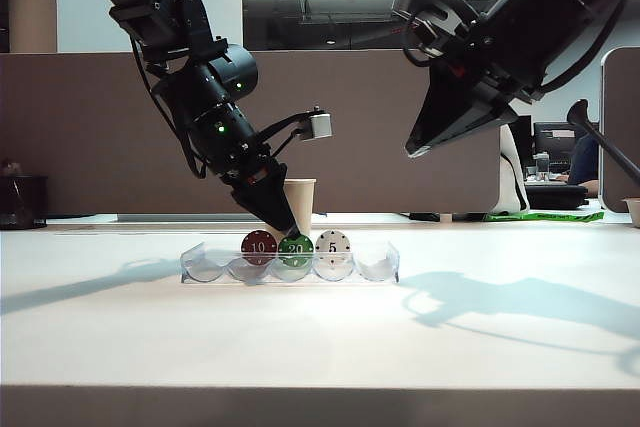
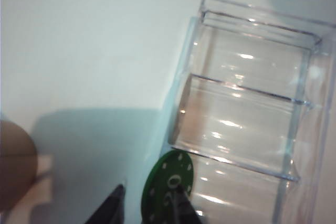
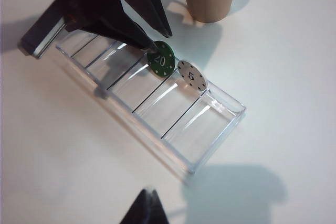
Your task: Pick up the chip with the greater value and put it into the paper cup.
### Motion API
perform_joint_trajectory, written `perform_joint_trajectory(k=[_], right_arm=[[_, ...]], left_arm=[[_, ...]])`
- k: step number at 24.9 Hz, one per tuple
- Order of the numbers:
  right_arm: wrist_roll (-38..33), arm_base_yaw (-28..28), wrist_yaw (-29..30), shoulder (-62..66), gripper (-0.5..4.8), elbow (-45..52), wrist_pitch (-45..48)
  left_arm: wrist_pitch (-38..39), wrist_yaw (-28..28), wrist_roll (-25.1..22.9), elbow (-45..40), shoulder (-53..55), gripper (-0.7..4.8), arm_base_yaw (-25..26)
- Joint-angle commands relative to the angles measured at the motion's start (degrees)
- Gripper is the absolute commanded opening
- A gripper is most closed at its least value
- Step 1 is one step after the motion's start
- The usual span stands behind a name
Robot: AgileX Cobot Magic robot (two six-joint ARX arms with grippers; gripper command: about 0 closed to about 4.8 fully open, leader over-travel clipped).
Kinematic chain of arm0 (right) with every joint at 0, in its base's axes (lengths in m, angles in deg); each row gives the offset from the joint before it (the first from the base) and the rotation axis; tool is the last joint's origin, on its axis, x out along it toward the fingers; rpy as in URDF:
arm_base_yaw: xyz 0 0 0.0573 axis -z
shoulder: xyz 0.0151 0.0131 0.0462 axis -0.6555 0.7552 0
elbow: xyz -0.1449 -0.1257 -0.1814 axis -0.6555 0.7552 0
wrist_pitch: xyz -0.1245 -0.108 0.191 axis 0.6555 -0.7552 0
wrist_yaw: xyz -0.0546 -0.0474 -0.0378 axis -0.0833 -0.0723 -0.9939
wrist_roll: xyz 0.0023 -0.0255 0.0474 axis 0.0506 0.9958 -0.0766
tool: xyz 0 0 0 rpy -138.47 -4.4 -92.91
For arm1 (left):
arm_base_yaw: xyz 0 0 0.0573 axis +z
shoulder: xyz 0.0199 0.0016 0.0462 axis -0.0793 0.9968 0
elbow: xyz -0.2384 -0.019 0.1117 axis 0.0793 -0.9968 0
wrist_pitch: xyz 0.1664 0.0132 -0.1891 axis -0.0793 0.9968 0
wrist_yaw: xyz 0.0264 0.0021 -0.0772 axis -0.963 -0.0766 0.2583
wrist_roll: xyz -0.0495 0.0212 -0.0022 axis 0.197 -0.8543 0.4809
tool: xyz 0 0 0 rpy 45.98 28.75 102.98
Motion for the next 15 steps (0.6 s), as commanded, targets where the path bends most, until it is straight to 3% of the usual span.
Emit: perform_joint_trajectory(k=[1, 15], right_arm=[[-0.1, 0.0, 0.3, -0.2, -0.05, -0.2, 0.9], [-0.1, 0.0, 0.3, -0.2, -0.05, -0.2, 0.9]], left_arm=[[0.5, 0.8, 0.2, 0.1, -0.3, 1.20, 0.0], [1.0, 2.1, 1.5, 0.1, -0.3, 1.20, 0.0]])
